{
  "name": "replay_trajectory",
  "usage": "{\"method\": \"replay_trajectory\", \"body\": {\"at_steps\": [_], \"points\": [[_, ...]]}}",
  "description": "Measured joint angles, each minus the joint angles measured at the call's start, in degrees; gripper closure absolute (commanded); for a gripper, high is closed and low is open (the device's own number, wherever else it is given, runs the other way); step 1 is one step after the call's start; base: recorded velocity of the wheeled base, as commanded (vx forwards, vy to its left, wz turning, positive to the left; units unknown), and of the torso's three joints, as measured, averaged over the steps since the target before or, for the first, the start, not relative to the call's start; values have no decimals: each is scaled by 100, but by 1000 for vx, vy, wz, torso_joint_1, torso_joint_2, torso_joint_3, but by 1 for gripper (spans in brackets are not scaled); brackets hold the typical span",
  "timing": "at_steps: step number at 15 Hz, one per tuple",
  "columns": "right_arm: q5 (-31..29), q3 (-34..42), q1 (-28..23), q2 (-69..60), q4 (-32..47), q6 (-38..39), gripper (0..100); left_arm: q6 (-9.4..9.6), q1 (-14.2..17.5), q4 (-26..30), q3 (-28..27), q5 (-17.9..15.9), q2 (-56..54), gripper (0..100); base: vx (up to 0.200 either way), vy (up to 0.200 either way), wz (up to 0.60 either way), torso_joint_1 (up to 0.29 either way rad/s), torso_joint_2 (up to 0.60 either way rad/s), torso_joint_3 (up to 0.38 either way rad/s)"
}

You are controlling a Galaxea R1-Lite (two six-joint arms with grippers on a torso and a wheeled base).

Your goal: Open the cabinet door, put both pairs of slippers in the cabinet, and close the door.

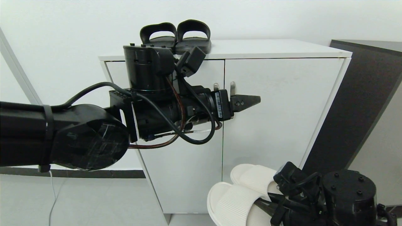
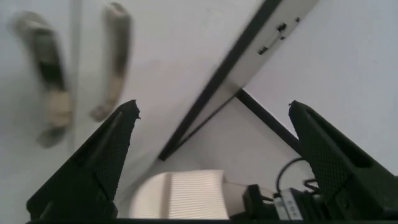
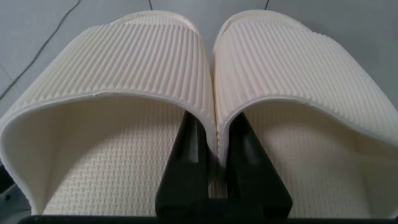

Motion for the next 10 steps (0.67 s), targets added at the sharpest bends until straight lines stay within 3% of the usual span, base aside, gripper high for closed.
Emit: {"method": "replay_trajectory", "body": {"at_steps": [4,10], "points": [[2,2,-1,2,0,2,100,143,160,4,-37,107,28,0,0,0,0,0,0,0],[0,16,-1,11,10,2,100,171,215,26,-434,208,318,0,0,0,0,0,0,0]]}}
